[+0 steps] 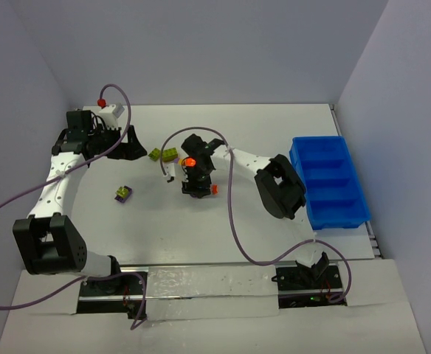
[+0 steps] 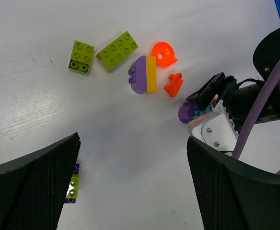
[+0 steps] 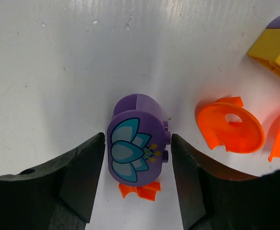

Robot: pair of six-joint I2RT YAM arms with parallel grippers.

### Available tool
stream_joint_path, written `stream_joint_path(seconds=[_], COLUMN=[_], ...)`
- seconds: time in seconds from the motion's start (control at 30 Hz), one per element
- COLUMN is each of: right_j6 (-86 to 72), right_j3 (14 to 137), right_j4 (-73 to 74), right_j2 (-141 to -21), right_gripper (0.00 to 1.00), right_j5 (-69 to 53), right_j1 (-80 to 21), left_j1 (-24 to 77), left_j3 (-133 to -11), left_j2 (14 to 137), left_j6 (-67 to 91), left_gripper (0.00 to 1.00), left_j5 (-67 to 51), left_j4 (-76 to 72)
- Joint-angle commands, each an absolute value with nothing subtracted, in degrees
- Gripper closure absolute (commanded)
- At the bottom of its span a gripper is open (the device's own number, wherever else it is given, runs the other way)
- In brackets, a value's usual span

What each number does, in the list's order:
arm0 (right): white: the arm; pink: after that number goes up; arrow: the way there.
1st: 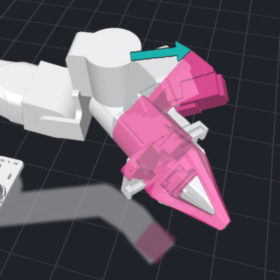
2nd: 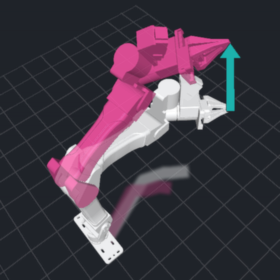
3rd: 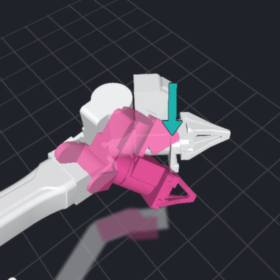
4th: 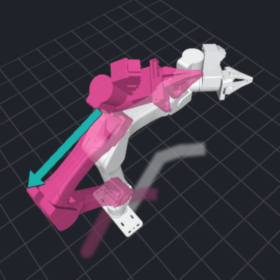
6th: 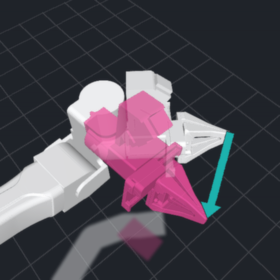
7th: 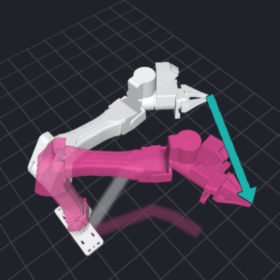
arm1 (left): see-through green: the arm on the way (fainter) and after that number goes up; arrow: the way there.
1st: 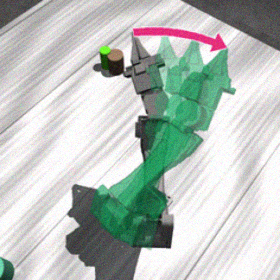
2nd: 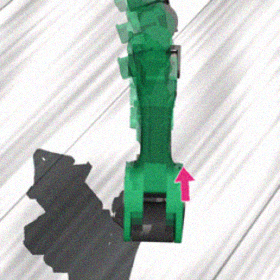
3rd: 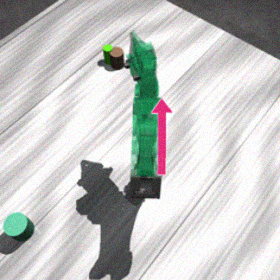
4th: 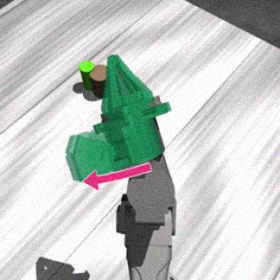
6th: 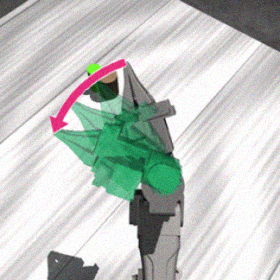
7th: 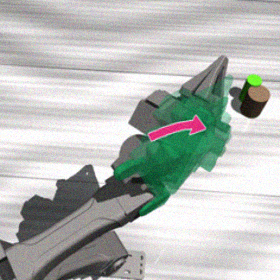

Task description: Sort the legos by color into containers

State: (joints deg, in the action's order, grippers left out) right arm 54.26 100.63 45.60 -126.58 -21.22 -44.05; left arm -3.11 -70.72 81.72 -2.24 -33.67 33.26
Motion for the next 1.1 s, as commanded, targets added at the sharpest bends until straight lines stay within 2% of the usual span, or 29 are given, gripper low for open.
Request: stream_joint_path(seconds=[0.0, 0.17, 0.3, 0.33, 0.53, 0.67, 0.87, 0.93, 0.97, 1.07], right_j6=[55.20, 54.01, 52.91, 52.73, 51.30, 51.65, 54.74, 55.00, 55.34, 56.36], right_j3=[100.12, 98.97, 96.22, 95.37, 95.62, 96.89, 99.94, 101.78, 103.39, 105.25], right_j4=[45.08, 45.37, 45.71, 45.88, 50.01, 53.40, 57.60, 58.22, 59.71, 60.35], right_j2=[-126.58, -124.11, -118.87, -116.74, -109.65, -105.79, -106.24, -106.77, -107.35, -107.83], right_gripper=[0.46, 0.60, 0.77, 0.84, 0.86, 0.86, 0.88, 0.89, 0.89, 0.90], right_j5=[-21.26, -21.95, -22.15, -22.06, -22.24, -22.00, -18.46, -18.71, -18.48, -17.87], right_j1=[-44.64, -44.54, -44.12, -43.86, -39.94, -33.72, -16.39, -14.23, -8.69, -3.44], left_j1=[-3.16, -3.16, -3.25, -3.16, -3.21, -3.16, -3.17, -3.17, -3.24, -3.16], left_j3=[-72.69, -72.93, -73.83, -73.83, -73.79, -73.50, -74.96, -75.06, -74.98, -74.53], left_j2=[82.09, 82.09, 81.65, 81.47, 80.74, 80.09, 80.93, 81.04, 81.20, 81.12], left_j6=[-2.99, -2.66, -2.29, -2.29, -2.11, -2.61, -3.09, -2.82, -2.73, -2.48], left_gripper=[0.01, 0.01, 0.01, 0.01, 0.01, 0.01, 0.01, 0.01, 0.01, 0.01], left_j5=[-34.11, -34.17, -34.37, -34.37, -34.15, -33.25, -32.33, -32.86, -33.19, -33.54], left_j4=[32.70, 32.63, 33.13, 33.13, 33.35, 33.22, 33.31, 33.32, 33.23, 32.62])
